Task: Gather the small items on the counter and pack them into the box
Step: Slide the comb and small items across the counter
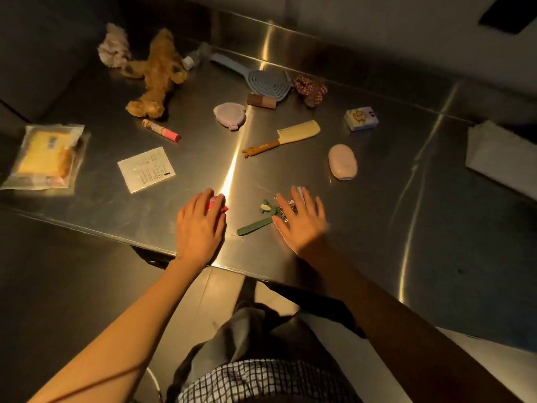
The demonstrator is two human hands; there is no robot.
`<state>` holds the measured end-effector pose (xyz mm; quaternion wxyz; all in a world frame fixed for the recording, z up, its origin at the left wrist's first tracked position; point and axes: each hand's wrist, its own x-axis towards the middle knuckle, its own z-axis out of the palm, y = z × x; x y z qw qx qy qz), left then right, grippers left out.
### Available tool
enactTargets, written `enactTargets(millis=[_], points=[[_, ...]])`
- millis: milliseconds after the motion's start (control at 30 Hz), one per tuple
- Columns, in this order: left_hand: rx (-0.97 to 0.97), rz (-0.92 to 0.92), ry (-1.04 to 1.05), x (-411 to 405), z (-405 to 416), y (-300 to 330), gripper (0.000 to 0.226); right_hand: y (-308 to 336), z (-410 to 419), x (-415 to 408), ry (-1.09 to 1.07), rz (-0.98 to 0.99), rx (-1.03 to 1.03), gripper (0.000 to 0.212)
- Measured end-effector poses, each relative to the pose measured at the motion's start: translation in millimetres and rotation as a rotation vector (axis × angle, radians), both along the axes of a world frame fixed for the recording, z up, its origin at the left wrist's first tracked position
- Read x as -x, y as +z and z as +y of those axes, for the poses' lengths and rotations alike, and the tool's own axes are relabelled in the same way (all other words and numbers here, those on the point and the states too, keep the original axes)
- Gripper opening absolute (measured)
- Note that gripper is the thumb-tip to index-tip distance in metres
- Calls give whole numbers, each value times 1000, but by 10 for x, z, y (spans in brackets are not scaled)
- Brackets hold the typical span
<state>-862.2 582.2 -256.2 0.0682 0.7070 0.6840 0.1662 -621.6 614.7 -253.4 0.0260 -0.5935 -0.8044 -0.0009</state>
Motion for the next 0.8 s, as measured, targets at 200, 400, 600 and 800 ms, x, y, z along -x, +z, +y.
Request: enactTargets(millis=[200, 400, 600, 800], points=[[-11, -20, -54, 40, -30, -30, 45, -139, 7, 0, -13, 24, -148, 50], [10, -30, -123, -65, -39, -60, 45, -173, 49, -51, -47, -56, 35, 61], [40, -23, -159, -353, -10, -102, 43, -182, -67, -227, -76, -109, -41, 54], [38, -37, -226, -705, 47, -59, 42, -212, -226, -523, -67, 116, -436, 36]])
